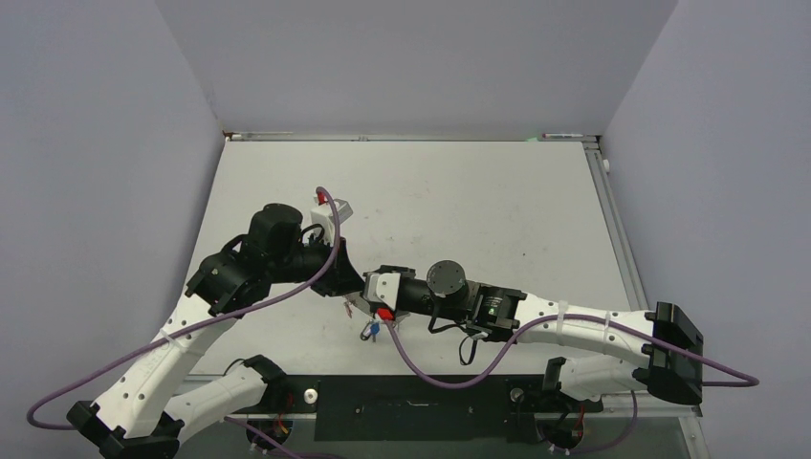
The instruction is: Put the keys on the keyring
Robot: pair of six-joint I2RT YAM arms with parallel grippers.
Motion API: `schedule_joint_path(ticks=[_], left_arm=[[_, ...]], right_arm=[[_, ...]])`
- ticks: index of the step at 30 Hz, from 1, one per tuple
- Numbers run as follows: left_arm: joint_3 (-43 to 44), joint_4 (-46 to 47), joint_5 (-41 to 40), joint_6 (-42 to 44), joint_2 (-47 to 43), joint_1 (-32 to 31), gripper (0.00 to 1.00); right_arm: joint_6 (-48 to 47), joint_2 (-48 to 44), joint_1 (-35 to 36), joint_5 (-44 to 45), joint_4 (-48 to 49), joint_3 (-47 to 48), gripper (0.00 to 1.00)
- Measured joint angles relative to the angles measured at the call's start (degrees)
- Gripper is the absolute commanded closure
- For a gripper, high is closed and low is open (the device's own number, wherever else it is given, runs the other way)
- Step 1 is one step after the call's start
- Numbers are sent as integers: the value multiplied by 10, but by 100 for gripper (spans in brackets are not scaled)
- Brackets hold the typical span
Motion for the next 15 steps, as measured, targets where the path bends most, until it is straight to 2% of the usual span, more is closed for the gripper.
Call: schedule_joint_path(ticks=[10,15], left_arm=[[0,1,0,-3,1,0,100],[0,4,0,-6,2,0,100]], right_arm=[[2,0,0,4,9,0,65],[3,0,0,5,11,0,79]])
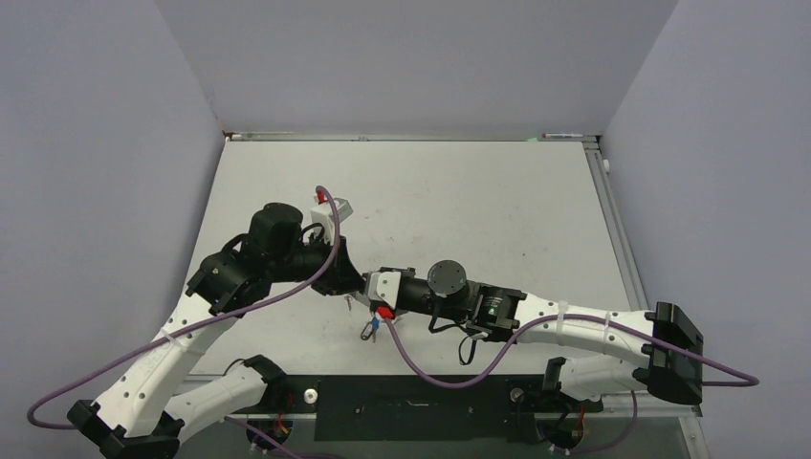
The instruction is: Put the keys on the keyring
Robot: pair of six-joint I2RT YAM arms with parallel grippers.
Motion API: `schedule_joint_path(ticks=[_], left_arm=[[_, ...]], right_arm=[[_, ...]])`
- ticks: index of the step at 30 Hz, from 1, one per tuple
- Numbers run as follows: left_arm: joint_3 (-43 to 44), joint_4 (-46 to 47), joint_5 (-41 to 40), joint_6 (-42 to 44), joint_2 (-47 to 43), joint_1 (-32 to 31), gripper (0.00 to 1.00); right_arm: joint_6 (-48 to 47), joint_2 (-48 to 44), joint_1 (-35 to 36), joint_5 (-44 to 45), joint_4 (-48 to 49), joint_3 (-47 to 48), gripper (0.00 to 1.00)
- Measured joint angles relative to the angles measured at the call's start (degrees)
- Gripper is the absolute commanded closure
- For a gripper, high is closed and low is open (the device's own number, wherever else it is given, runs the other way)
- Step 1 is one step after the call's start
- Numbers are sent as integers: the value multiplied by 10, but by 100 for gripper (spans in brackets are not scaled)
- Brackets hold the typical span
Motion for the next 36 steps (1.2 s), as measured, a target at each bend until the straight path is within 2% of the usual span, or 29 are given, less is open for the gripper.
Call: schedule_joint_path(ticks=[7,9,15,17,25,29,36], left_arm=[[0,0,-3,0,0,0,100],[0,0,-4,-2,0,0,100],[0,1,-4,-10,0,-1,64],[1,2,-2,-15,0,-2,55],[10,3,-9,-23,-11,-3,37],[14,4,-16,-23,-26,-3,37],[3,54,-3,-13,-86,-3,55]], right_arm=[[1,2,0,1,0,0,95],[1,2,0,2,0,0,95],[1,2,0,7,-1,0,95],[3,2,0,10,-5,0,95],[10,-1,0,15,-7,-1,95],[17,-16,-3,14,-7,-7,95],[36,-69,-5,-14,-16,-24,95]])
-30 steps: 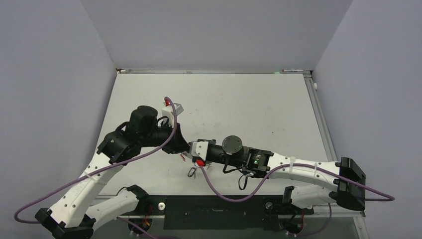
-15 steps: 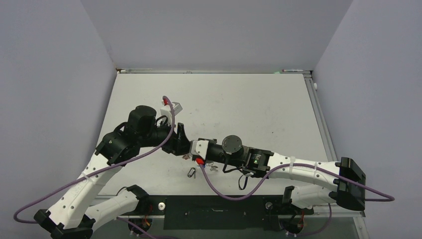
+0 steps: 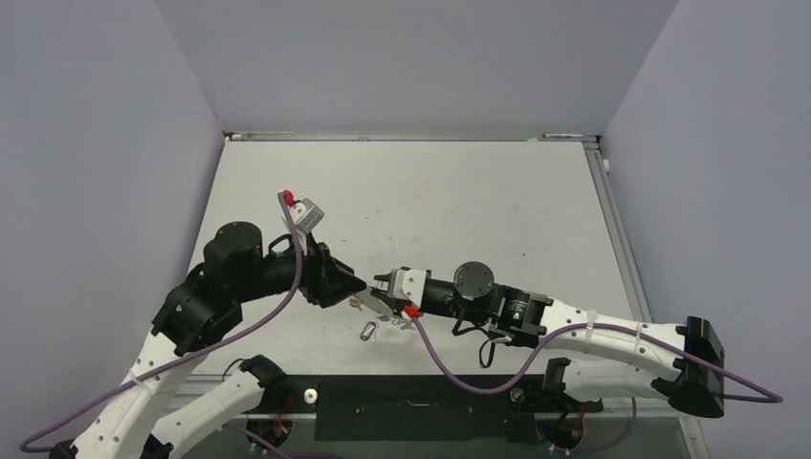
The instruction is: Put the keys on the keyring
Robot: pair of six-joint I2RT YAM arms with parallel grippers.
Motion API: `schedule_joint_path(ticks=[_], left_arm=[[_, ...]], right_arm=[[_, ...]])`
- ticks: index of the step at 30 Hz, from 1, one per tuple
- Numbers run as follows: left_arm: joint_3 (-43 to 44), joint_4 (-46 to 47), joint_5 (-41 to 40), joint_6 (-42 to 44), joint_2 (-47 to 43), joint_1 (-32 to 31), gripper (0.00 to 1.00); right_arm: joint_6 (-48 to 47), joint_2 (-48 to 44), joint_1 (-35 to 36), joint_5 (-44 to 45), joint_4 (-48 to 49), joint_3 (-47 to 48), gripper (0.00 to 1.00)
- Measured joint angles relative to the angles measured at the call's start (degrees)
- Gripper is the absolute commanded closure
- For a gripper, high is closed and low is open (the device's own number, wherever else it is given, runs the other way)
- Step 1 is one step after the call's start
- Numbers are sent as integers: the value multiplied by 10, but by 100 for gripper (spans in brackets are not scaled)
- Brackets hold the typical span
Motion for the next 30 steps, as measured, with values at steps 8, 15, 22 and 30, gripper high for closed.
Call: schedule_joint_path(ticks=[8,15,22,30], left_arm=[[-152,173,49,53,-146,0,54],[-225,285,49,196,-216,0,53],[-294,333,84,355,-228,-13,62],[-320,380,151,457,-222,-42,71]], right_arm=[[52,-42,-35,-111,-39,3,95],[78,-4,-82,-248,-131,58,95],[108,15,-142,-386,-162,69,95],[123,15,-157,-490,-169,83,95]])
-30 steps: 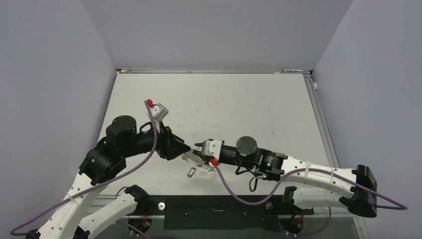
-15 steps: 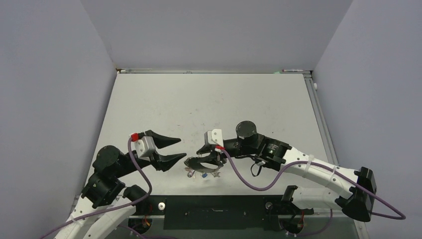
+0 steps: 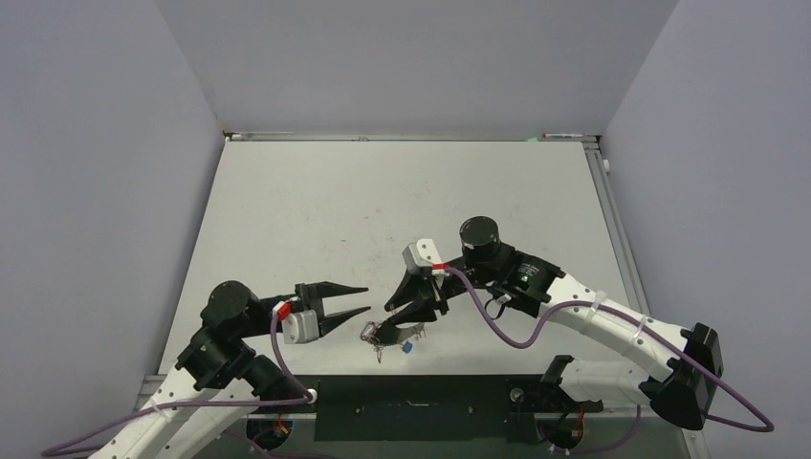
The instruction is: Put the keys on the keyring
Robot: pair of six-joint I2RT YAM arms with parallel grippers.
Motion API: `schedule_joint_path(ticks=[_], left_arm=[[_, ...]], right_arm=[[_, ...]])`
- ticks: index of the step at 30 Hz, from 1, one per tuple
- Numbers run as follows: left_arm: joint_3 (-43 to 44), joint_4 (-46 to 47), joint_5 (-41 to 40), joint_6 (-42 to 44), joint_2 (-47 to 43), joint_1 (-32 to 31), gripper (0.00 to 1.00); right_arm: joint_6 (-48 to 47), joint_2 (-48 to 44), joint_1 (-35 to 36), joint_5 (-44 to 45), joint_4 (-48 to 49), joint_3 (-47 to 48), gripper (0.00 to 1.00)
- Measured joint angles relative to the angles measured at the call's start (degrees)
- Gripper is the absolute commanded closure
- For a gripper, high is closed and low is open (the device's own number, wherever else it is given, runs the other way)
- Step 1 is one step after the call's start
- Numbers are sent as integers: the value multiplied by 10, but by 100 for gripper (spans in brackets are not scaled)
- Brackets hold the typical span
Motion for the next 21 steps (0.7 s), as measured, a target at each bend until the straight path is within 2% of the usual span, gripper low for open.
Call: schedule_joint_path(ticks=[9,21], left_arm=[[0,33,36,48,36,-42,72],[0,47,49,77,46,-82,72]], right_arm=[[10,7,0,-59,0,10,95],[46,38,-3,-77,37,12,95]])
